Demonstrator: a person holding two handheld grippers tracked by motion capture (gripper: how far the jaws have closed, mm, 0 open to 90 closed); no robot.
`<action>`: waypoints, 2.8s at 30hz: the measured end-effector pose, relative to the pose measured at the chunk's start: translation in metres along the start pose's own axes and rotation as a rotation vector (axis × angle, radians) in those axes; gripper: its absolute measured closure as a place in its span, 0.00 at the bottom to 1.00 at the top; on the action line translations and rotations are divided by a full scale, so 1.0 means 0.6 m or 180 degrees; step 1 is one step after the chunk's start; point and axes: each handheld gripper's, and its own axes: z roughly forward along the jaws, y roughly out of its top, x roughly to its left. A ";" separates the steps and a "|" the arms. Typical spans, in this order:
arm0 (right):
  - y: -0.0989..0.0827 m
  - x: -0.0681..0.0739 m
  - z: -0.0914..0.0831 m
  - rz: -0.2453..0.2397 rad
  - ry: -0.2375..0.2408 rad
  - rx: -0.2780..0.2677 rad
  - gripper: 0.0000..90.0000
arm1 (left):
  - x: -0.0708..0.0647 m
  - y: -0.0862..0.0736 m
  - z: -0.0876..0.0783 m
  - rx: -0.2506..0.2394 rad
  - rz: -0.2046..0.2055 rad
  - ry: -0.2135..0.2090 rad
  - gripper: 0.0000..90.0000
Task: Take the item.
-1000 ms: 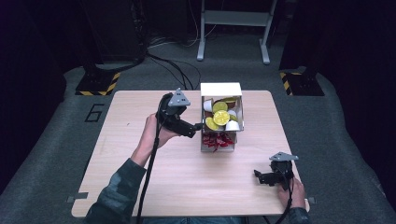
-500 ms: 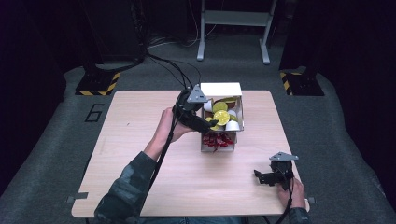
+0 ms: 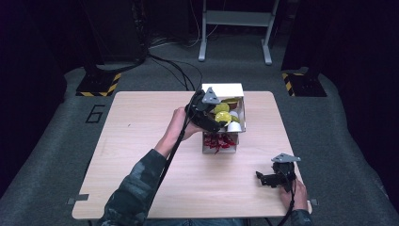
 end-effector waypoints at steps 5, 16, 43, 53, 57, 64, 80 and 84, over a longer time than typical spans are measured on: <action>0.000 0.000 0.000 -0.0007 -0.0002 0.0002 0.00 | 0.001 0.001 0.016 0.0105 0.0044 -0.0004 0.25; 0.000 0.001 0.001 0.0016 -0.0016 -0.0008 0.00 | 0.001 0.003 0.037 0.0269 0.0146 0.0003 0.28; 0.000 0.000 0.000 -0.0007 0.0000 0.0001 0.00 | -0.001 0.016 0.057 0.0390 0.0239 -0.0102 0.35; 0.000 0.000 0.000 -0.0001 -0.0003 0.0000 0.00 | 0.004 0.017 0.061 0.0508 0.0314 -0.0083 0.39; 0.000 0.000 0.000 -0.0007 -0.0001 0.0002 0.00 | 0.003 0.019 0.066 0.0574 0.0385 -0.0013 0.41; 0.000 0.000 0.000 -0.0002 0.0001 0.0000 0.00 | 0.002 0.022 0.069 0.0670 0.0435 0.0049 0.41; 0.000 0.000 0.000 0.0013 0.0000 0.0002 0.00 | -0.012 0.026 0.078 0.0940 0.0665 0.0330 0.44; 0.000 0.001 0.000 0.0013 -0.0003 0.0001 0.00 | -0.013 0.024 0.075 0.0872 0.0698 0.0339 0.53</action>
